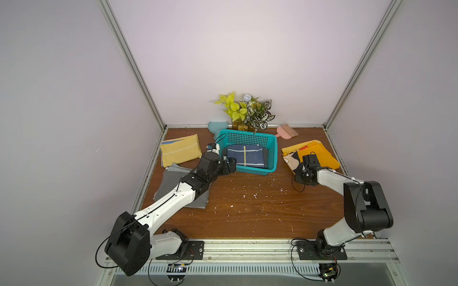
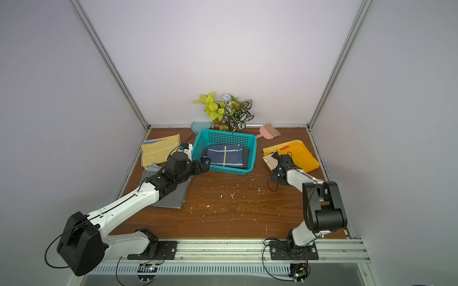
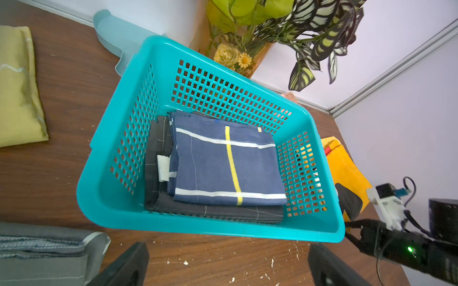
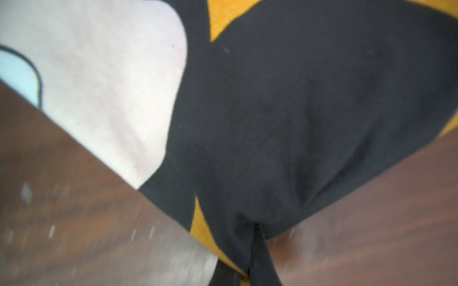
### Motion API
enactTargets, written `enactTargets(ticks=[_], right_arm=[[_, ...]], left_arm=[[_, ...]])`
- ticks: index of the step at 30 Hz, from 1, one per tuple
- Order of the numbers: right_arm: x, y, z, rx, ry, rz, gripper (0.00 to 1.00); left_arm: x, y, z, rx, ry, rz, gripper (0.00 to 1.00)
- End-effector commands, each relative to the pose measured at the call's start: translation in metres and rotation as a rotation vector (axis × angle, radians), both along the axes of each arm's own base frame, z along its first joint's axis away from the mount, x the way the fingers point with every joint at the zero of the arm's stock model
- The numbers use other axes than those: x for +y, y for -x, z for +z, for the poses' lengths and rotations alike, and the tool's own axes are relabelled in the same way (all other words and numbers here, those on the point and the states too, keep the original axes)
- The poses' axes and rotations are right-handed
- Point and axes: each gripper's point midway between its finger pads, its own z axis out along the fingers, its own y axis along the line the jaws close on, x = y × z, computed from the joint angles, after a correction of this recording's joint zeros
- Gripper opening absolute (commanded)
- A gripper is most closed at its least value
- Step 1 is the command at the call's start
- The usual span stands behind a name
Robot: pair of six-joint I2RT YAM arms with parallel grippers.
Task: Put the folded pillowcase in the basket
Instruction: Move the pillowcase to the center of the board.
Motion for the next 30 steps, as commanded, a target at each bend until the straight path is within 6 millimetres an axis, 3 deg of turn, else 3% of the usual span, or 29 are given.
enactTargets(ticks=[1,11,19,23,27,30], right_arm=[[0.028,0.071,-0.022,0.241,-0.029,0.056,0.03],[0.070,0.152,-0.003,0.281,-0.078,0.151,0.03],[0.103,0.209,0.010,0.284,-0.217,0.261,0.00],[0.131,0.215,0.013,0.290,-0.238,0.348,0.00],[0.179,0.206,0.028,0.261,-0.262,0.461,0.00],[0.219,0.193,0.051,0.193,-0.300,0.524,0.01]], left_arm=[[-0.006,-0.007,0.005,0.008,0.004,0.005,1.00],[-0.004,-0.006,0.022,-0.020,0.016,0.014,1.00],[-0.004,-0.004,0.018,0.004,0.021,0.020,1.00],[-0.003,-0.004,0.023,0.002,0.041,0.029,1.00],[0.002,-0.001,0.019,0.019,0.032,0.050,1.00],[0.010,0.003,0.016,0.033,0.015,0.080,1.00]])
